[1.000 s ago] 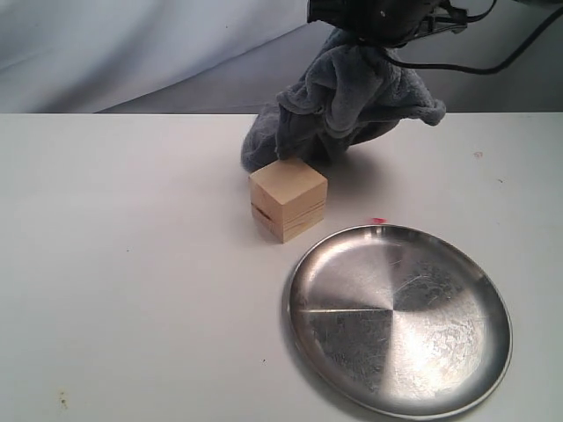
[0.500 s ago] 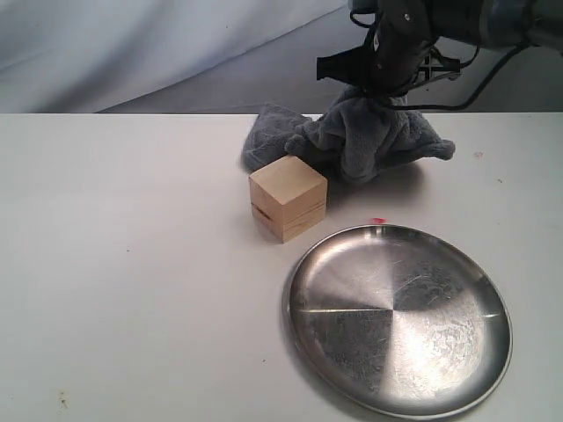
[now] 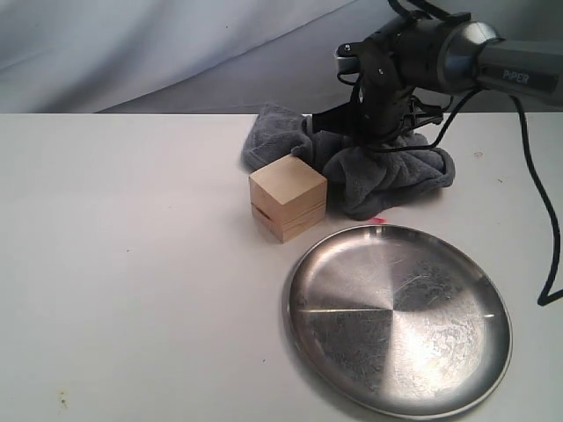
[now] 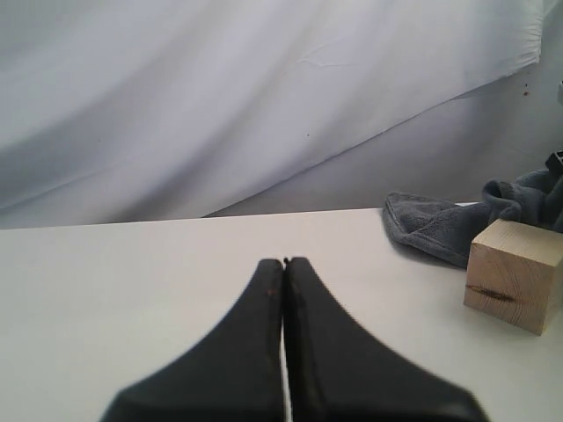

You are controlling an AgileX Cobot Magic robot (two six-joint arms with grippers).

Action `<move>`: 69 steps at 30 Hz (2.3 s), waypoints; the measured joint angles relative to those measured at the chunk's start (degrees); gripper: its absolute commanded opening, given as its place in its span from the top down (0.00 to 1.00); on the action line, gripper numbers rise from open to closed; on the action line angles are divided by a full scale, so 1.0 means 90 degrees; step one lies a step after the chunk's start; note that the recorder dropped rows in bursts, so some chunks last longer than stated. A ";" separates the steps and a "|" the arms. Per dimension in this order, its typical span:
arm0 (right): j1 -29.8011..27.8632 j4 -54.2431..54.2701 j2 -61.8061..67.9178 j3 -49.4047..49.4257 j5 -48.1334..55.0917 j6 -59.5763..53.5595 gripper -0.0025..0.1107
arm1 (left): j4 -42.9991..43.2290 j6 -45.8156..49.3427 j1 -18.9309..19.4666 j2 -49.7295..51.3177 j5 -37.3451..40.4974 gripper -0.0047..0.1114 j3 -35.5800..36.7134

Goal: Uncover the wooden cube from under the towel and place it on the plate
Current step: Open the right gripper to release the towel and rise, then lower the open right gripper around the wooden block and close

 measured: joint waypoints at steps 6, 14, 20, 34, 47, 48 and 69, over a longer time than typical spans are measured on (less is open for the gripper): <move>0.0000 0.0012 0.0070 0.0000 0.0000 -0.0122 0.95 | 0.0000 0.0000 0.0000 0.0000 0.0000 0.96 0.0000; 0.0000 0.0128 0.0070 0.0000 0.0014 -0.0179 0.47 | 0.0000 0.0000 0.0000 0.0000 0.0000 0.96 0.0000; 0.0000 0.0380 0.0022 0.0000 0.0214 -0.0217 0.25 | 0.0000 0.0000 0.0000 0.0000 0.0000 0.96 0.0000; 0.0000 0.0778 -0.1286 0.0000 0.0858 -0.0749 0.25 | 0.0000 0.0000 0.0000 0.0000 0.0000 0.96 0.0000; 0.0000 0.2432 -0.1951 0.0000 0.1363 -0.2118 0.63 | 0.0000 0.0000 0.0000 0.0000 0.0000 0.96 0.0000; 0.0028 0.2606 -0.1959 0.0000 0.1393 -0.2237 0.68 | 0.0000 0.0000 0.0000 0.0000 0.0000 0.96 0.0000; 0.1235 0.2900 -0.1797 0.0000 0.1708 -0.4265 0.76 | 0.0000 0.0000 0.0000 0.0000 0.0000 0.96 0.0000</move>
